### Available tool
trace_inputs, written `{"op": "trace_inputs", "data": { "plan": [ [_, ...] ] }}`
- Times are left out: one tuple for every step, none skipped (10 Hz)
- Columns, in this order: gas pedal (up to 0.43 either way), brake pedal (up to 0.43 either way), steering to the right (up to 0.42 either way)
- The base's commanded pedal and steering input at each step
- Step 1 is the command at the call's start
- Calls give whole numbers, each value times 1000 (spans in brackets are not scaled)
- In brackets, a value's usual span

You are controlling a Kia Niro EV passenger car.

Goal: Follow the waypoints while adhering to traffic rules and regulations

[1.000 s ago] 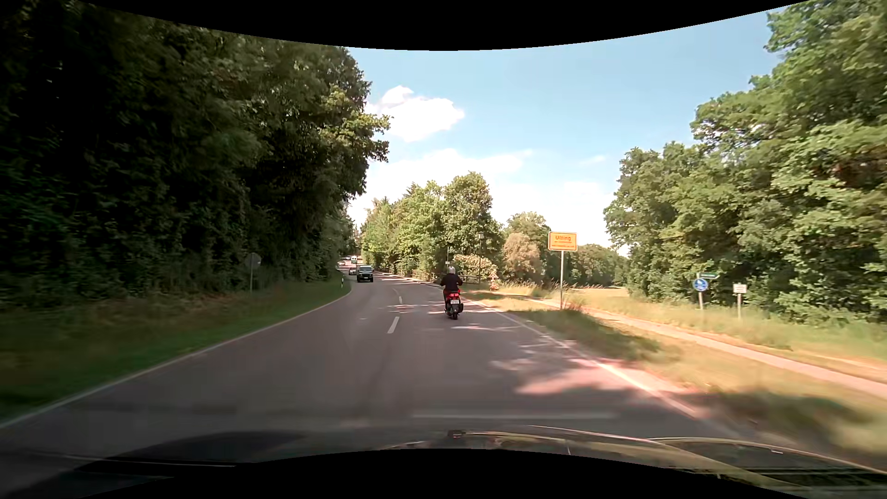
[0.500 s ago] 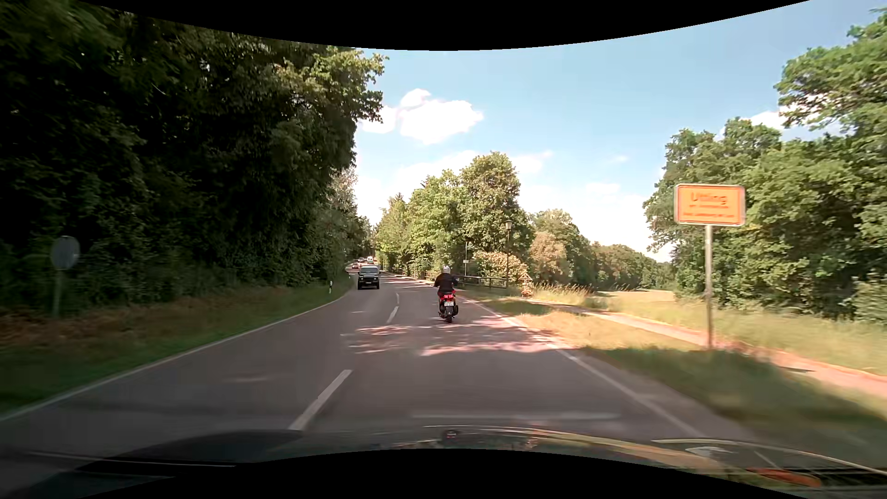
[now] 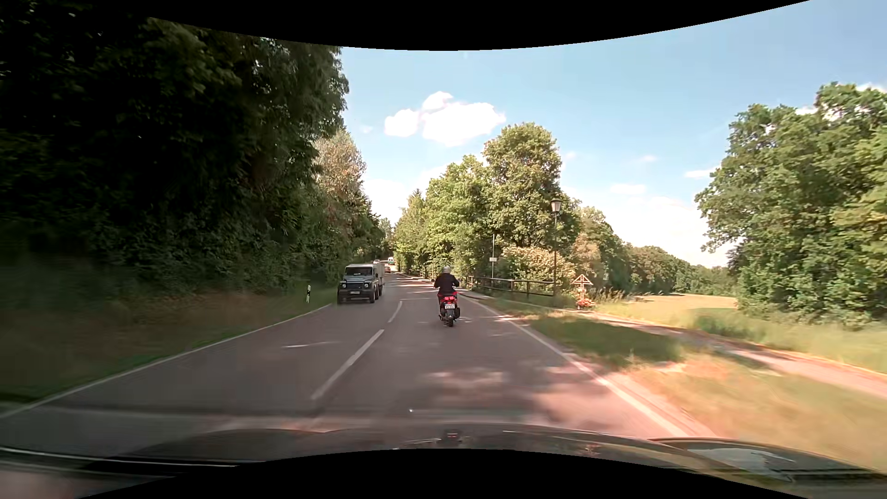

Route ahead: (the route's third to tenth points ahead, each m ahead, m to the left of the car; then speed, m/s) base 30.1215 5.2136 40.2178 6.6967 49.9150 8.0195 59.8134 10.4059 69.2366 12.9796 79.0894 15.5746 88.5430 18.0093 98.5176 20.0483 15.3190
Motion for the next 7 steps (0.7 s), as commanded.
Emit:
{"op": "trace_inputs", "data": {
  "plan": [
    [59,12,-36],
    [59,6,-34],
    [59,12,-33],
    [59,12,-33],
    [59,12,-33],
    [59,12,-32],
    [59,12,-31]
  ]
}}
